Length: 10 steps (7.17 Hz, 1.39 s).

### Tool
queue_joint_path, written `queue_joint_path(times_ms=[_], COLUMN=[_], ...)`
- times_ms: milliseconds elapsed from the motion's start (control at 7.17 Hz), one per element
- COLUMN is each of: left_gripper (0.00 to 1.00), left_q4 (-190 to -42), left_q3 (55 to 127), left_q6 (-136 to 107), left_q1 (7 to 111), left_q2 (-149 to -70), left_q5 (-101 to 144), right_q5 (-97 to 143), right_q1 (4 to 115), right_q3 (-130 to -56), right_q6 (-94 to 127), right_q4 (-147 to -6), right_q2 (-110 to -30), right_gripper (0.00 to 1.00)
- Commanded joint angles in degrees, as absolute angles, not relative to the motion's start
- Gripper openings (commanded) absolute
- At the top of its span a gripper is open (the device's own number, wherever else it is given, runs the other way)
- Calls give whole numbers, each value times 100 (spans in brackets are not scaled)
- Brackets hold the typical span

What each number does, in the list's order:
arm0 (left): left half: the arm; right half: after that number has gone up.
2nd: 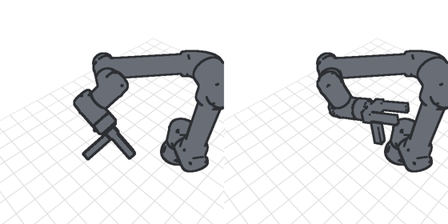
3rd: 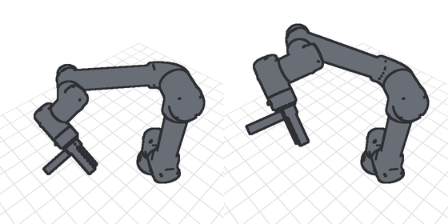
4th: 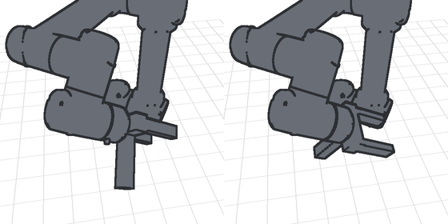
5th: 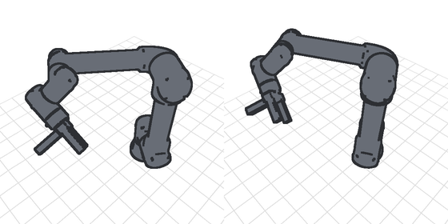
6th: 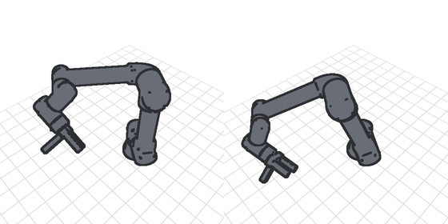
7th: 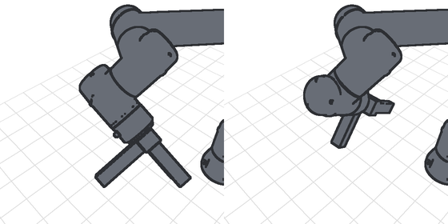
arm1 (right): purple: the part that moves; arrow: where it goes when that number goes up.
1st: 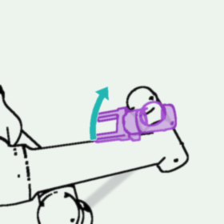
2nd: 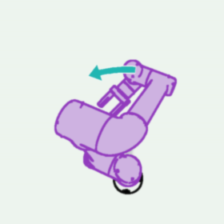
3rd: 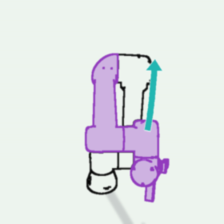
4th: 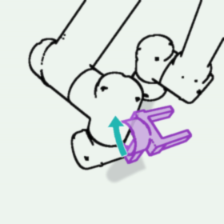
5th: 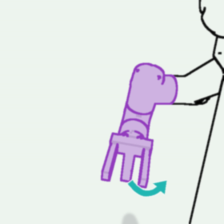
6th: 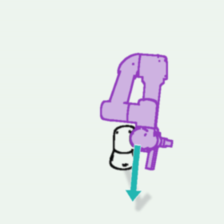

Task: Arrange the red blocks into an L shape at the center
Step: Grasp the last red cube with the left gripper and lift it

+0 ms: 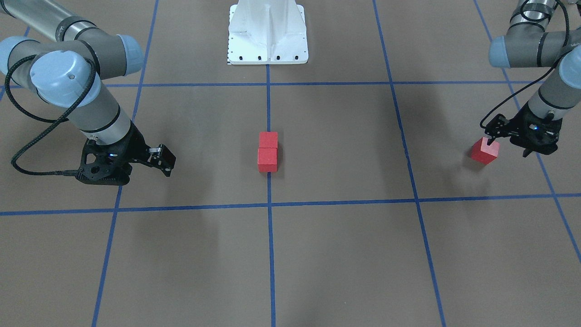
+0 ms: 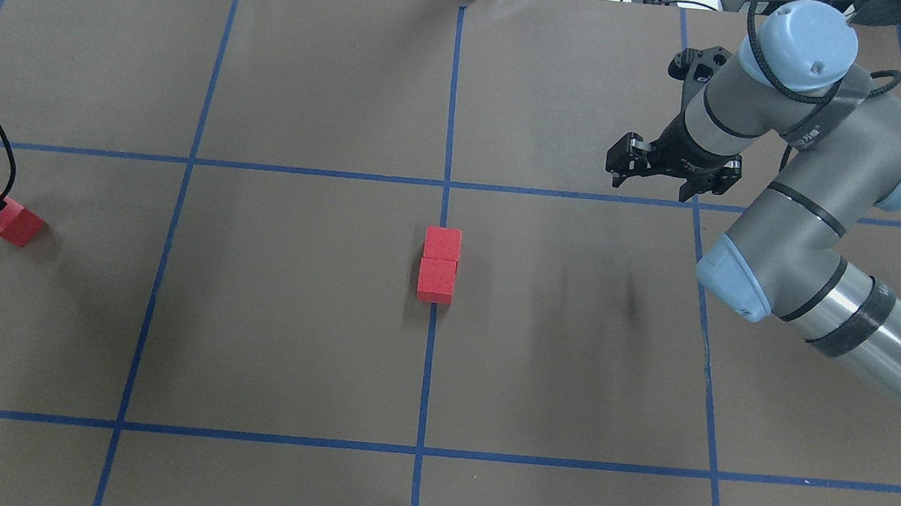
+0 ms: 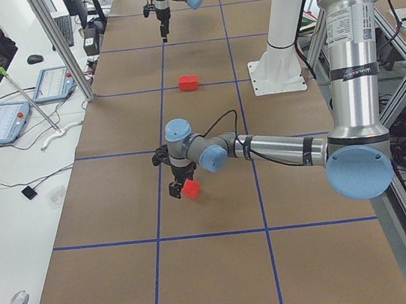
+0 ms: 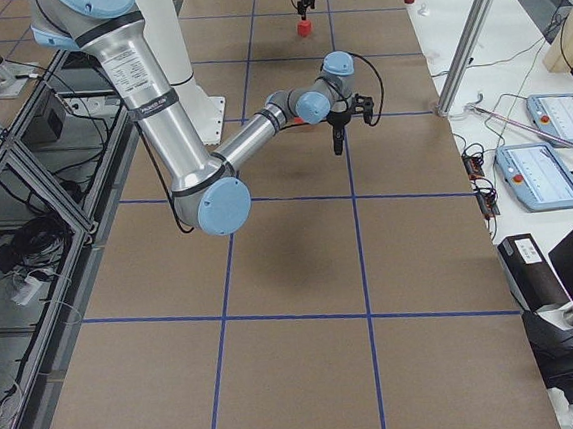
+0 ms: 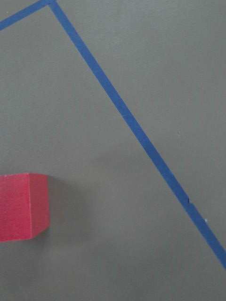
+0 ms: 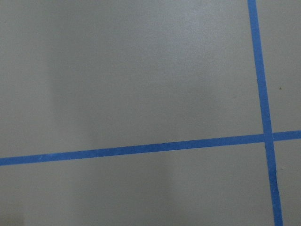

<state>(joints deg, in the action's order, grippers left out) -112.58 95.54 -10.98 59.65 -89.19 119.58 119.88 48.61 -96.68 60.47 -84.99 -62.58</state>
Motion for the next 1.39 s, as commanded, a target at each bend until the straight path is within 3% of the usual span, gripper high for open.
queue_joint_path(times_ms=[0,1255], left_gripper=[100,100], left_q4=[-11259,-11452], left_q3=[9492,9194], left_q6=[-1335,-1538], left_q1=[5959,5722], left_q2=[-8991,-9193], left_q5=[11962,12120], right_q5=[11988,11979], right_q1=[4852,4834], right_q3=[-9668,-9642], right_q6=[6047,6056], right_q4=[-8499,-8499], right_q2=[-6258,-6258], right_gripper=[99,99])
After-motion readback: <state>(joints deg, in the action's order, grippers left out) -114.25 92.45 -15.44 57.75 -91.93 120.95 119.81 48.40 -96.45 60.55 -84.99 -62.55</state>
